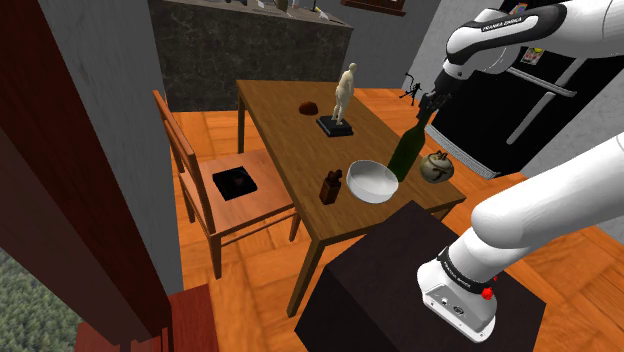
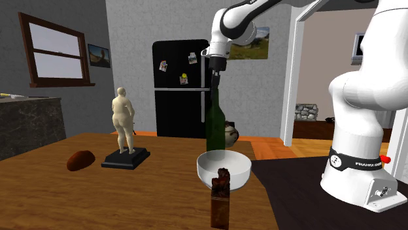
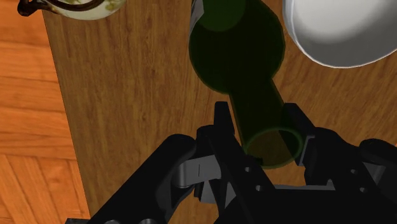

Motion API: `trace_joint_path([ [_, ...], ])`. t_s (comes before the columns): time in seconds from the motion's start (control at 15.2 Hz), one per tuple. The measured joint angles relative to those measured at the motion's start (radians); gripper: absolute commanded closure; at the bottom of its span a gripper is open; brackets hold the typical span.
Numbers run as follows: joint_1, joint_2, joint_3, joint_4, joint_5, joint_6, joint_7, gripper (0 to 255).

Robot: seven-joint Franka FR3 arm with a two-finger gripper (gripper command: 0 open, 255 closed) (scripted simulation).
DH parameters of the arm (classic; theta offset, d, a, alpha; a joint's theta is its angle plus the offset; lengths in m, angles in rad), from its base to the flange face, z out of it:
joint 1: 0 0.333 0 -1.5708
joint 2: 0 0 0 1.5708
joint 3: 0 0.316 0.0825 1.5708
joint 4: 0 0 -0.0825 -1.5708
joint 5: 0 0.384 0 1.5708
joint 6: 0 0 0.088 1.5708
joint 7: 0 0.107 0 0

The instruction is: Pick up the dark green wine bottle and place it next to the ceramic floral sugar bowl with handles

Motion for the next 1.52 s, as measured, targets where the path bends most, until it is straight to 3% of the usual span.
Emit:
trace_joint_path([
  [0.33,0.000,0.002,0.000,-0.004,0.001,0.007,-0.001,255],
  [0.4,0.000,0.002,0.000,-0.004,0.001,0.007,-0.001,0],
  [0.79,0.000,0.002,0.000,-0.004,0.001,0.007,-0.001,0],
  [1.12,-0.005,-0.043,0.006,0.068,-0.012,-0.107,0.007,0],
  [1.52,-0.005,-0.051,0.009,0.075,-0.014,-0.123,0.011,0],
])
